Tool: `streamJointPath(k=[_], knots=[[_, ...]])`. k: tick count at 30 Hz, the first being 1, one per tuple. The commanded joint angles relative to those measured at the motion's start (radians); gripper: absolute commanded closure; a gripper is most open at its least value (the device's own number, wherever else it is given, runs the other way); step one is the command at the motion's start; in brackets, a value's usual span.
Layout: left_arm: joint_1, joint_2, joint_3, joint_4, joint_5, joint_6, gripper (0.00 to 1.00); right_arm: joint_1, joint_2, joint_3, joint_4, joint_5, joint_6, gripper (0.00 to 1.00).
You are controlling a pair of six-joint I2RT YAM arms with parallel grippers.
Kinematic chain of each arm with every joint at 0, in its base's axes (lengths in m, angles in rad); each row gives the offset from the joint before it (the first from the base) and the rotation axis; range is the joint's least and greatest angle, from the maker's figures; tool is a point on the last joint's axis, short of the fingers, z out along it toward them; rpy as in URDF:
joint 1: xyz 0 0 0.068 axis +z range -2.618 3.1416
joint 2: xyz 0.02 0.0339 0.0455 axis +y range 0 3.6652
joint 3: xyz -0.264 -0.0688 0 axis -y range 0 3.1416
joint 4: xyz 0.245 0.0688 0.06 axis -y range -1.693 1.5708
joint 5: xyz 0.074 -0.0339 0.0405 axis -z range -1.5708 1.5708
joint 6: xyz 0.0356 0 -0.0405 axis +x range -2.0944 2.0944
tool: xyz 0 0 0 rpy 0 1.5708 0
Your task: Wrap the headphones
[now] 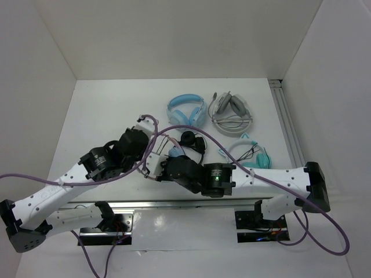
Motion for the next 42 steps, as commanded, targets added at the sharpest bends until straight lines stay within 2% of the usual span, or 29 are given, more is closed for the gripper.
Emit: streamJointPath(k=[1,11,20,24,30,33,35,42], knots=[[-0.046,-0.013,-0.004,0.017,0.030,-0.010,1.00,-0.004,-0.080,0.043,-0.018,0.124,-0.043,1.00],[-0.201,-0.023,0.028,-0.118,0.020,-0.042,1.00,-0.025,-0.103,-0.018,0.066,0.316,-0.173,1.00],[-0.201,-0.032,0.184,-0.274,0.073,-0.042,1.00,-0.054,-0.113,-0.049,0.088,0.311,-0.204,1.00],[-0.201,-0.032,0.244,-0.314,0.131,-0.019,1.00,-0.074,-0.113,-0.067,0.120,0.321,-0.216,1.00],[-0.201,-0.032,0.304,-0.345,0.141,-0.019,1.00,-0.085,-0.113,-0.086,0.141,0.331,-0.234,1.00],[-0.201,-0.032,0.313,-0.356,0.141,-0.019,1.00,-0.085,-0.113,-0.095,0.151,0.341,-0.235,0.92],[-0.201,-0.032,0.333,-0.366,0.116,-0.019,1.00,-0.094,-0.113,-0.104,0.175,0.350,-0.245,0.92],[-0.201,-0.023,0.384,-0.395,0.113,-0.028,1.00,-0.160,-0.122,-0.113,0.186,0.327,-0.245,0.81]])
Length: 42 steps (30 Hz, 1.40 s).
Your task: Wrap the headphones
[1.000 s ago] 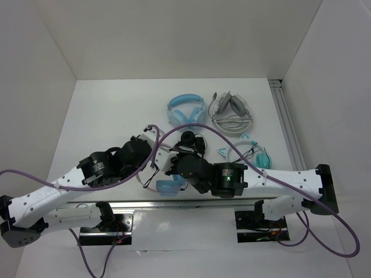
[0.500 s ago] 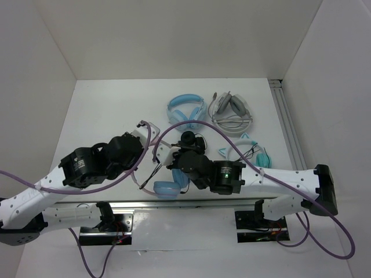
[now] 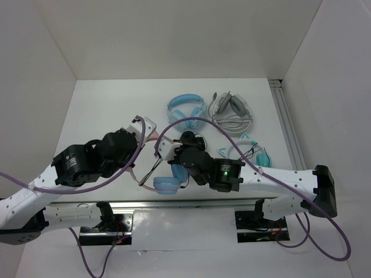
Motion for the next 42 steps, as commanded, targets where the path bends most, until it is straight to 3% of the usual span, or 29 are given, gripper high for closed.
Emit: streamJointPath(k=[1,6,10,17,20,21,24,25,26,31,36,42], knots=[[-0.006,-0.016,0.061,-0.045,0.025,-0.002,1.00,-0.054,-0.023,-0.002,0.059,0.070,-0.016,0.78],[-0.006,-0.007,0.061,-0.045,0.016,-0.002,1.00,-0.109,-0.042,-0.011,0.059,0.050,-0.007,0.70],[-0.006,0.002,0.061,-0.045,0.016,-0.002,1.00,-0.149,-0.052,0.021,0.037,-0.017,0.005,0.57],[-0.006,0.002,0.061,-0.036,0.008,-0.011,1.00,-0.181,-0.052,0.021,0.028,-0.018,0.015,0.54],[-0.006,0.013,0.051,-0.036,-0.007,-0.023,1.00,-0.238,-0.052,0.021,0.028,-0.028,0.057,0.48],[-0.006,0.013,0.038,-0.036,-0.007,-0.023,1.00,-0.255,-0.062,0.021,0.028,-0.042,0.073,0.43],[-0.006,0.022,0.011,-0.025,-0.056,-0.056,1.00,-0.295,-0.085,0.053,0.028,-0.081,0.137,0.17],[-0.006,0.010,-0.012,-0.007,-0.056,-0.065,1.00,-0.295,-0.086,0.066,0.028,-0.081,0.148,0.03],[0.008,0.010,-0.021,0.004,-0.056,-0.075,1.00,-0.295,-0.086,0.076,0.028,-0.050,0.168,0.00],[0.180,-0.034,-0.098,0.136,0.043,-0.065,1.00,-0.295,-0.047,0.144,-0.045,0.047,0.269,0.00],[0.377,-0.024,-0.206,0.222,0.158,-0.056,1.00,-0.304,-0.093,0.202,-0.101,0.047,0.421,0.00],[0.508,0.027,-0.252,0.324,0.128,-0.135,1.00,-0.304,-0.150,0.211,-0.150,-0.019,0.484,0.00]])
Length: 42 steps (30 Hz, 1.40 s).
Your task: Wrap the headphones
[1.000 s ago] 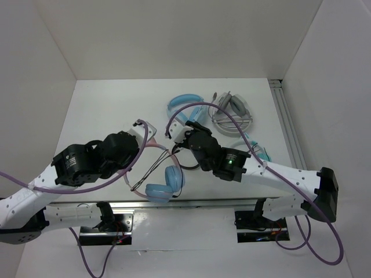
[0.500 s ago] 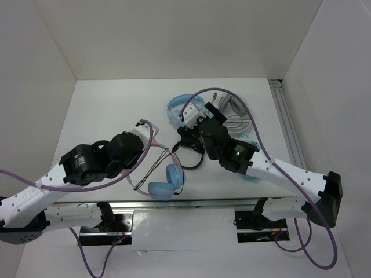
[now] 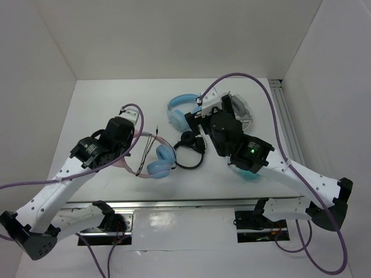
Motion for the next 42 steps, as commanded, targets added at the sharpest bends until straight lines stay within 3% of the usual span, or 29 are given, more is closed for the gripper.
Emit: streamJointPath(k=[1,7,13,25,42], knots=[[0.088,0.019,0.008,0.186,0.010,-0.085,1.00,-0.004,-0.048,0.050,-0.049,-0.028,0.089,0.00],[0.248,0.088,-0.023,0.302,0.096,-0.126,1.00,-0.004,-0.093,0.020,-0.059,-0.080,0.138,0.00],[0.333,0.130,-0.113,0.398,0.095,-0.225,1.00,0.030,-0.113,0.011,-0.077,-0.078,0.147,0.00],[0.303,0.197,-0.250,0.482,-0.075,-0.463,1.00,0.094,-0.131,0.011,-0.086,-0.077,0.156,0.00],[0.282,0.257,-0.503,0.724,-0.074,-0.608,0.98,0.122,-0.151,0.001,-0.086,-0.107,0.156,0.00]])
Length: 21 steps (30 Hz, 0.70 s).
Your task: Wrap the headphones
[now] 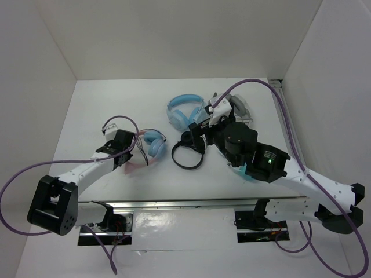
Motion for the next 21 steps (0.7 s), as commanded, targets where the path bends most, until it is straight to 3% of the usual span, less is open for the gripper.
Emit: streamJointPath(k=[1,3,6,14,16,21], knots=[[-0.014,-0.005,0.005,0.114,-0.009,-0.069,0.96,0.015,-0.035,0.001,-0.016,-0.002,0.018,0.00],[-0.014,0.036,0.017,0.065,-0.009,-0.082,0.93,0.015,-0.035,0.001,-0.017,-0.013,0.018,0.00],[-0.025,0.059,0.040,-0.006,-0.009,-0.161,0.64,0.015,-0.047,0.001,-0.017,-0.024,0.027,0.00],[-0.036,-0.044,0.020,-0.060,-0.032,-0.237,0.40,0.015,-0.066,0.020,-0.038,-0.062,0.047,0.00],[-0.045,-0.134,0.020,-0.069,-0.032,-0.237,0.00,0.015,-0.076,0.021,-0.047,-0.073,0.047,0.00],[-0.157,-0.411,0.106,-0.199,-0.106,-0.257,0.00,0.024,-0.086,0.021,-0.066,-0.064,0.111,0.00]])
